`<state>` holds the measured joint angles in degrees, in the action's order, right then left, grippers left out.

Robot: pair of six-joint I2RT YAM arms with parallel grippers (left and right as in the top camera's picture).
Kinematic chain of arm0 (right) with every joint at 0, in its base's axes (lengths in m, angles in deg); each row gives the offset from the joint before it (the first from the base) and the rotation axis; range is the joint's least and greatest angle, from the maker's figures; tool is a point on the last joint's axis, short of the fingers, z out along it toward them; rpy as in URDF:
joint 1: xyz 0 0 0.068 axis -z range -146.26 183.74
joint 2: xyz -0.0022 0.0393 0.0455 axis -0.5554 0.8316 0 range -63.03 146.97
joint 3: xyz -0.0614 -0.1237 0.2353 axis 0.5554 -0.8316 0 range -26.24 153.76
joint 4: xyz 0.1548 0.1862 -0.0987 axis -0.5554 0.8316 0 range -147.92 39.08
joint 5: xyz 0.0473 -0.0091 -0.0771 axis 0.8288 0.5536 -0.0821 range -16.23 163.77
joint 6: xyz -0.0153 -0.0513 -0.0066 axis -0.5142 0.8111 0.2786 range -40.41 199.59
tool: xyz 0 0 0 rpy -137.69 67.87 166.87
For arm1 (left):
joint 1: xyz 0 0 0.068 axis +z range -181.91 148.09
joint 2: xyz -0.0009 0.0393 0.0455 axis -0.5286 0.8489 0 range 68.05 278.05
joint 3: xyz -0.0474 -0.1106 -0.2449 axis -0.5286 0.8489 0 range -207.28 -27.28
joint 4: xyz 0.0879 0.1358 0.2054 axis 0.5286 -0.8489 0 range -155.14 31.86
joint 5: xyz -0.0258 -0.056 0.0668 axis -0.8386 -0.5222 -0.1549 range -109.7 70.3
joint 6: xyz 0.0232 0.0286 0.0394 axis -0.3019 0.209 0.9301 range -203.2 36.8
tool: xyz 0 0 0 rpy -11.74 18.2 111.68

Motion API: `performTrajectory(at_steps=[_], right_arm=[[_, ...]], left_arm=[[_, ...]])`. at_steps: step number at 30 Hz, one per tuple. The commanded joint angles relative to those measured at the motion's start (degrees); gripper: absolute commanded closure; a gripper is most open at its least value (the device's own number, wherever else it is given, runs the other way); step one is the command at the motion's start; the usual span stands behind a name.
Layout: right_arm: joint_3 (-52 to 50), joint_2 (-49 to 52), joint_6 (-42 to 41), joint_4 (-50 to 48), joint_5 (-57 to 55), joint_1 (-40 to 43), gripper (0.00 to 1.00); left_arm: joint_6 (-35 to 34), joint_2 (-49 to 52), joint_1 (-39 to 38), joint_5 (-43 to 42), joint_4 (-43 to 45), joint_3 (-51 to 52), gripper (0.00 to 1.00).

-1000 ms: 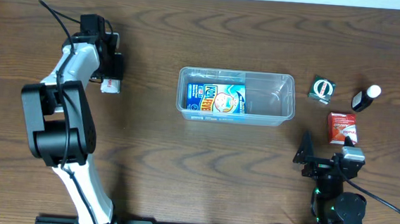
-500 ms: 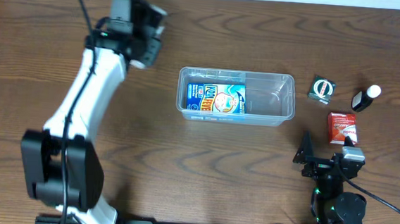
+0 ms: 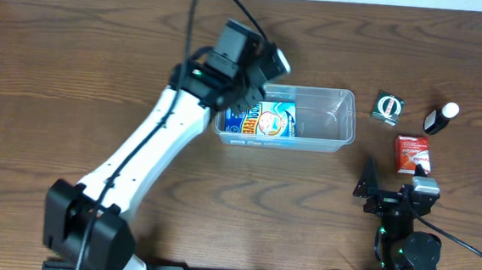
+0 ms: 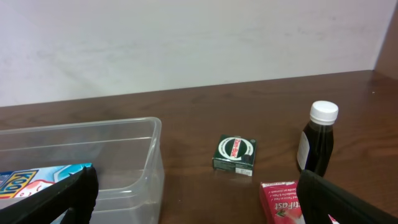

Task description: Pack container

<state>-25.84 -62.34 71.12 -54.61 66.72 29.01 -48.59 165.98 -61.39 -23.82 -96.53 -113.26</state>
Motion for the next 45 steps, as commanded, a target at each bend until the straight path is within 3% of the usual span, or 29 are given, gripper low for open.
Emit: performTrajectory(at_steps=[1, 10, 17, 31, 34, 45], right_arm=[[-0.1, -0.4, 0.6, 0.2, 0.2, 0.7, 0.01], [-0.1, -0.4, 0.6, 0.2, 0.2, 0.7, 0.01], [-0.1, -0.4, 0.6, 0.2, 0.2, 0.7, 0.01], [-0.1, -0.4, 0.6, 0.2, 0.2, 0.7, 0.01], [-0.1, -0.4, 0.6, 0.2, 0.2, 0.7, 0.01], [-0.1, -0.4, 0.6, 0.2, 0.2, 0.7, 0.01]], left_arm=[[6.4, 2.8, -1.6, 0.2, -1.7, -1.1, 0.55], [18.9, 7.7, -2.5, -4.3, -6.1, -0.7, 0.54], [24.8, 11.2, -2.5, -4.3, -5.8, -0.7, 0.53], [25.0, 15.1, -1.4, -3.8, 0.8, -0.7, 0.52], [24.9, 15.1, -0.9, -3.8, 0.9, -0.7, 0.35], [24.9, 15.0, 0.3, -3.8, 0.3, -0.7, 0.28]])
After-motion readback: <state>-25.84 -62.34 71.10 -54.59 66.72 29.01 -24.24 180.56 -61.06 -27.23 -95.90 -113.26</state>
